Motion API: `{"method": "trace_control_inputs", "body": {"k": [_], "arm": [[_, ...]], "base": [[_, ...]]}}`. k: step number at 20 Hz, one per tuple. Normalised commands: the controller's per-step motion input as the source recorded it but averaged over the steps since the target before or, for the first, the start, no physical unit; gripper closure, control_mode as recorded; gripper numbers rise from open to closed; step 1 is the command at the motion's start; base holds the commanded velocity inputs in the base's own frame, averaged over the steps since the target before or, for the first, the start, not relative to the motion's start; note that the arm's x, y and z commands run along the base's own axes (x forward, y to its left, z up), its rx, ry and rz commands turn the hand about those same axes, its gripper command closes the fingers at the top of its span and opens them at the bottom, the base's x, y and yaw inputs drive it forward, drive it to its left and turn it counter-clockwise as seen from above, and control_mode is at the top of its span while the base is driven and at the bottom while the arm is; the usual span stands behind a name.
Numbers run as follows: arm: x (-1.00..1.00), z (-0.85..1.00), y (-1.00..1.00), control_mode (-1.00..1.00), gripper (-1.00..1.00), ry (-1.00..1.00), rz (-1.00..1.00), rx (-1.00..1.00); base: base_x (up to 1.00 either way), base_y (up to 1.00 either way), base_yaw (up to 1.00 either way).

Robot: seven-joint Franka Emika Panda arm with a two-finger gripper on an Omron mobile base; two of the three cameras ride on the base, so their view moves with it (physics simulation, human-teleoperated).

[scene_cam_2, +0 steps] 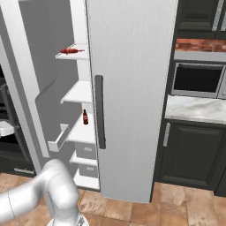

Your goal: There's a fish in the fridge that needs to be moved to the freezer for freezing. Pick up the fish from the fridge, place it on any shelf in the freezer, and close the fridge and freezer doors when done.

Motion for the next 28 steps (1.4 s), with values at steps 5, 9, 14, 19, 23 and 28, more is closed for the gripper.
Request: {"method": "trace_control_inputs", "body": {"k": [5,9,14,19,23,28], "arm": [[0.07,0.00,-0.97,-1.00,-1.00,-0.05,0.00,0.02],[0.02,0.00,-1.00,-1.00,-1.00,-0.01,-0.01,0.06],[0.44,0.00,-1.00,-1.00,-1.00,0.00,-0.06,0.07],[0.45,0.00,-0.99,-1.00,-1.00,0.00,-0.05,0.09],[0.44,0.00,-0.98,-1.00,-1.00,0.00,-0.06,0.10],[0.43,0.00,-1.00,-1.00,-1.00,0.00,-0.18,0.07]], "base": [[0.00,0.00,0.00],[0.00,0.00,0.00],[0.00,0.00,0.00],[0.00,0.00,0.00],[0.00,0.00,0.00],[0.00,0.00,0.00]]}}
